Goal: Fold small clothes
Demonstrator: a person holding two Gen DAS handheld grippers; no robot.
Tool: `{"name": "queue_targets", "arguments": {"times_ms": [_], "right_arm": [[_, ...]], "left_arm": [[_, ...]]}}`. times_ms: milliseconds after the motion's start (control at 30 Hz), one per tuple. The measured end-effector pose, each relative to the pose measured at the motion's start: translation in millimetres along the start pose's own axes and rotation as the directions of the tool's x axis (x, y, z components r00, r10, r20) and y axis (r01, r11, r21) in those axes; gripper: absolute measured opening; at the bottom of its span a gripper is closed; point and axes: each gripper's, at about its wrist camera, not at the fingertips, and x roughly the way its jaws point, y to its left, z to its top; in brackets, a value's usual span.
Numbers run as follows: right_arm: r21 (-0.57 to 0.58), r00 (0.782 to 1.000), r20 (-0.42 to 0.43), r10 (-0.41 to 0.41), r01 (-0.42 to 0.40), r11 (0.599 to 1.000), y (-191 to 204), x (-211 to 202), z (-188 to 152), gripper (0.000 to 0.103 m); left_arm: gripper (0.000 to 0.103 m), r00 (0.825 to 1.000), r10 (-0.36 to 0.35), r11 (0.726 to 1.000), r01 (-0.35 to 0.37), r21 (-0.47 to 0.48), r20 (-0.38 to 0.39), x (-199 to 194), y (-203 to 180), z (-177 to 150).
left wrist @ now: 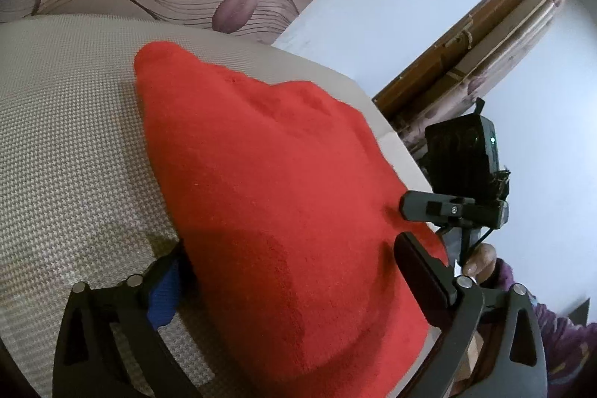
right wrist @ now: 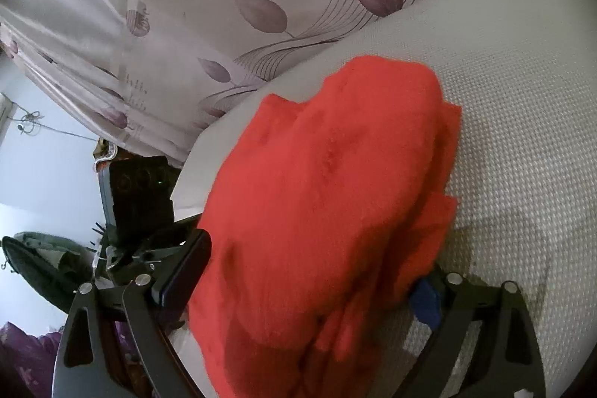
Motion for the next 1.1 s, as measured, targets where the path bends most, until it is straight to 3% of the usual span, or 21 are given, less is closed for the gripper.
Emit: {"name": "queue_targets", "arguments": {"times_ms": [67, 167, 367, 567, 600, 667, 733, 833, 1100], "right_arm": [[0.008, 1.0, -0.021, -0.002, 0.002, 1.0, -2, 2, -1, 0.067], [0.03, 0.999, -0.028, 0.027, -0.026, 0.999, -8, 0, 1, 0.061], [0.04, 1.0, -0.008, -0.02, 0.021, 0.999, -16, -13, 1, 0.069], [-0.001, 0.999, -0.023, -0.022, 0.022, 1.0, -5, 1, 6, 0.072], [-0.008, 0.999, -0.029, -0.023, 0.023, 1.0, -3, 6, 6, 0.07], [0.0, 0.998, -0.053, -0.02, 0.02, 1.0, -2, 16, 6, 0.045], [0.001, 0.999, -0.038, -0.024, 0.024, 1.0, -1, 16, 5, 0.042], [0.011, 1.0, -0.016, -0.02, 0.021, 1.0, 1, 13, 0, 0.039], [0.08, 0.999, 0.042, 0.022, -0.026, 0.996, 5, 5, -10, 0.038]], "left_arm": [[0.091, 1.0, 0.023, 1.0, -0.023, 0.003, -0.003, 2, 0, 1], [0.091, 1.0, 0.029, 1.0, -0.029, 0.005, -0.005, 4, -1, 2], [0.091, 0.999, 0.044, 0.999, -0.044, 0.031, -0.018, 6, -2, 3], [0.091, 0.997, 0.081, 0.995, -0.079, 0.064, -0.02, 13, -6, 1], [0.088, 0.996, 0.093, 0.993, -0.091, 0.075, -0.017, 14, -8, 0], [0.071, 0.993, 0.117, 0.989, -0.115, 0.091, -0.015, 16, -11, -2], [0.059, 0.99, 0.138, 0.986, -0.137, 0.098, 0.004, 15, -12, -3], [0.05, 0.985, 0.169, 0.977, -0.172, 0.128, 0.034, 13, -19, -5], [0.041, 0.968, 0.243, 0.953, -0.25, 0.171, 0.06, 5, -39, -5]]}}
